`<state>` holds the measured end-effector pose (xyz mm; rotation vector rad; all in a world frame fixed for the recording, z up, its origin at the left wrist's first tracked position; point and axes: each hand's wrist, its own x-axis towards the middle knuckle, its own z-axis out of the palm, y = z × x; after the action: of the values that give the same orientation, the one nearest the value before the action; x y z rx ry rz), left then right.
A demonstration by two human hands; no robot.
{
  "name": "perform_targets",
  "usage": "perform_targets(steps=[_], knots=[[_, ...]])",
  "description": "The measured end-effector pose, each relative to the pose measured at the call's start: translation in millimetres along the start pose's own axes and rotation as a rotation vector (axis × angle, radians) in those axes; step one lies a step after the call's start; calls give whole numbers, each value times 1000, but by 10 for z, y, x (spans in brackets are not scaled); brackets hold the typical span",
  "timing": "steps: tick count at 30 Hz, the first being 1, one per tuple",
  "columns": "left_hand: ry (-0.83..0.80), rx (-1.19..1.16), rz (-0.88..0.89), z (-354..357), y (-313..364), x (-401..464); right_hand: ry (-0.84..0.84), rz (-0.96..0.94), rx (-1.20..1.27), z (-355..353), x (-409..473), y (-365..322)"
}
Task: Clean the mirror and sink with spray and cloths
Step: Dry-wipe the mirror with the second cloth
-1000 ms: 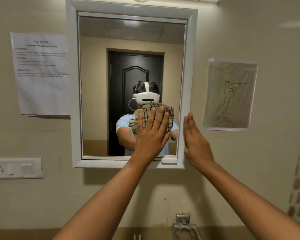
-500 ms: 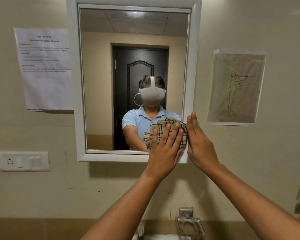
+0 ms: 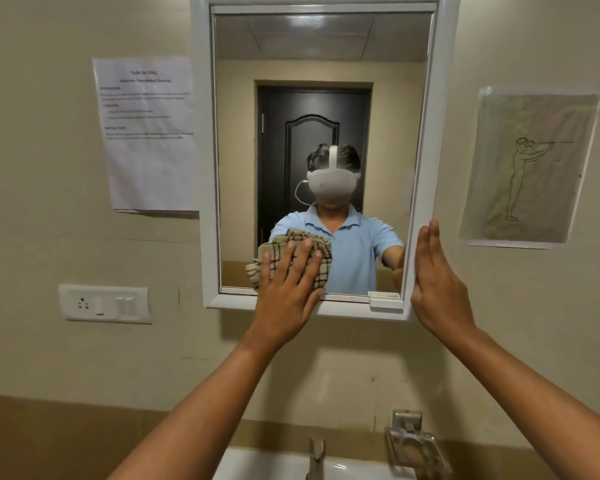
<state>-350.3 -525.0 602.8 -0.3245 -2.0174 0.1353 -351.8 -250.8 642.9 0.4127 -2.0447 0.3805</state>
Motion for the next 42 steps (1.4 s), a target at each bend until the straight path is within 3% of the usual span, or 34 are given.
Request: perform_targets(steps=[8, 14, 19, 26, 30, 34, 38, 42], knots=[[-41, 85, -51, -120, -844, -289, -10, 42, -4, -22, -6, -114], [-30, 41, -133, -112, -748, -427, -34, 37, -44, -49, -26, -159], [-28, 91, 10, -69, -835, -698, -77, 39, -85, -64, -77, -164], [-92, 56, 17, -85, -851, -1047, -139, 106, -39, -53, -232, -271], [-137, -176, -80, -251, -742, -1253, -175, 93, -20, -1, -552, -338], [-166, -499, -348, -279, -564, -1759, -280, 92, 31, 106, -1191, -540], [-316, -574, -538, -176, -416, -2490, -466, 135, 49, 291, -1999, -768], [-477, -597, -570, -135, -243, -3118, -657, 184, 89, 512, -2831, -977]])
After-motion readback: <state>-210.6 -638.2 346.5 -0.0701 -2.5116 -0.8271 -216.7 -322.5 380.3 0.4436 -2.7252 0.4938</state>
